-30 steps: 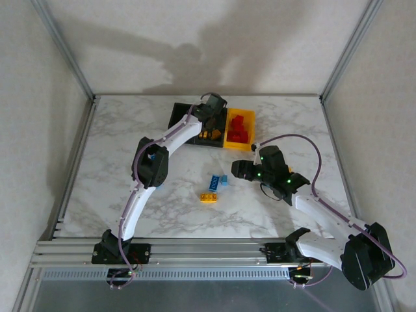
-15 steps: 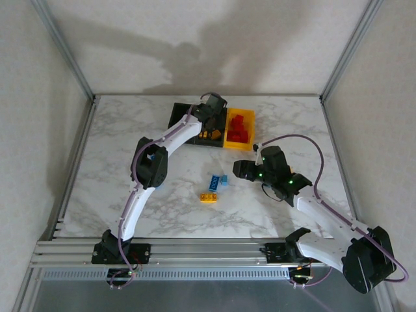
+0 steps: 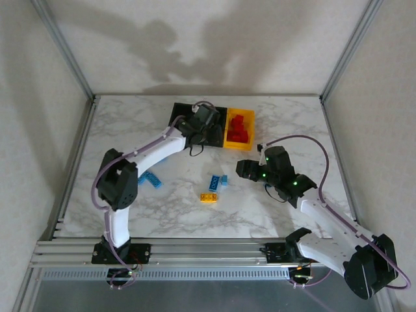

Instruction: Sort the legos into containers by color

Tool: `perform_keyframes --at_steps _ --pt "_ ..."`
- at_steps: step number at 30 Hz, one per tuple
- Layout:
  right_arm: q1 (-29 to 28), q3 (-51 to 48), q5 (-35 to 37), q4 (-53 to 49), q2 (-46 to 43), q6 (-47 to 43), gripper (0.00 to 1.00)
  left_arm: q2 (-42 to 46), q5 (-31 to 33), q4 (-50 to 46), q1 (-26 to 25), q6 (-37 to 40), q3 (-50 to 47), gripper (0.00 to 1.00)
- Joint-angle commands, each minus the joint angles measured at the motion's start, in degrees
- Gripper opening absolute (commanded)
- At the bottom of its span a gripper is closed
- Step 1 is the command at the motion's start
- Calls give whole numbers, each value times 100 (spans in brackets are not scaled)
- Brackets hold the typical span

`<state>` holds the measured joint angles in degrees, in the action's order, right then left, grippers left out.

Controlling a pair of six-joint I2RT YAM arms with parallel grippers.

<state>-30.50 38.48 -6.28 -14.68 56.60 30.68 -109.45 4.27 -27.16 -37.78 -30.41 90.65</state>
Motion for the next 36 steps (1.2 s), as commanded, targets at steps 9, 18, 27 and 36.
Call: perform_keyframes --at_steps 9,18,27,36 --pt "44 -44 -601 -576 -215 -111 71 1282 -333 421 -471 -812 -2133 71" --pt "37 -284 -936 -1604 -735 253 73 1654 -465 320 -1003 -1356 -2836 80" --pt "43 -518 -1064 -1719 -912 437 75 1343 -603 185 -1544 -1661 -3036 93" --pt "44 -526 -946 -1646 -839 421 75 868 -453 -87 -1766 -1769 -2961 90"
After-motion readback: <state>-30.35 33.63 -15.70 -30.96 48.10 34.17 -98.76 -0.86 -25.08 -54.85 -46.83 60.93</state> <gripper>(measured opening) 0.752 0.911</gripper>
